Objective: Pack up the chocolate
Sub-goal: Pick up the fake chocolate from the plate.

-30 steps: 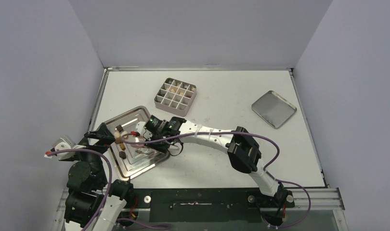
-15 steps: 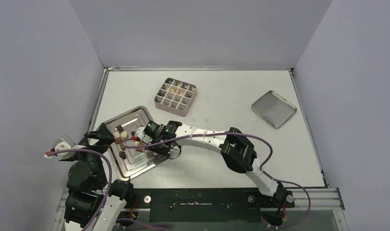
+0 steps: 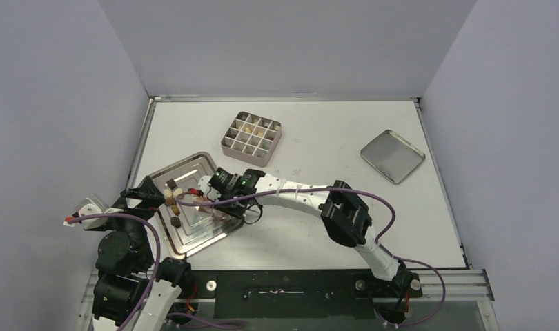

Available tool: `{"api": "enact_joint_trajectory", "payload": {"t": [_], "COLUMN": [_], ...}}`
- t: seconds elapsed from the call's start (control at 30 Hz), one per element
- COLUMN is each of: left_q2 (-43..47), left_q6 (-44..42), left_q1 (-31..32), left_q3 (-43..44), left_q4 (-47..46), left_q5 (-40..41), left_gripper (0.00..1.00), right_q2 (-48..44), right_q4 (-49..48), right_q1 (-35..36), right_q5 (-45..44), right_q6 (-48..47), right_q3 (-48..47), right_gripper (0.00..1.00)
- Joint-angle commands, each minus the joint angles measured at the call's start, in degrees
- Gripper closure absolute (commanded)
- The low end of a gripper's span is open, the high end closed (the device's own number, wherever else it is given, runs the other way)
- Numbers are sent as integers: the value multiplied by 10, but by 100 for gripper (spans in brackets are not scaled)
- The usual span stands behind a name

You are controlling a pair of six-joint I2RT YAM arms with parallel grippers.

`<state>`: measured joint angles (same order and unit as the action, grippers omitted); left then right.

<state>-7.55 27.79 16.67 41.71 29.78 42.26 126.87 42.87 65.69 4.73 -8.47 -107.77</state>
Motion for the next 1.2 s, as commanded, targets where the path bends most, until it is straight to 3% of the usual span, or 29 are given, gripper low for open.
{"api": "enact_joint_trajectory", "payload": {"t": [0.0,0.27,0.6,1.17], "left_q2": [5,4,5,5], "left_q6": [-5,-7,-6,-10], "left_q1": [-4,-4,-4,-3], "left_q3": [6,5,5,4], "left_q4": [-15,-19,-19,-22], "left_q5": [5,3,2,3], "left_gripper": [3,3,3,3], "right_q2": [-82,-98,-26,29], "right_q4": [-39,-45,-25,-18], "right_q1": [-40,-108,-178,-212], "right_q5": [-14,-65,-94,-76], "right_q6": [22,21,28,32], "right_q3": [-3,-32,-121,-130], "right_gripper": [82,82,82,76]}}
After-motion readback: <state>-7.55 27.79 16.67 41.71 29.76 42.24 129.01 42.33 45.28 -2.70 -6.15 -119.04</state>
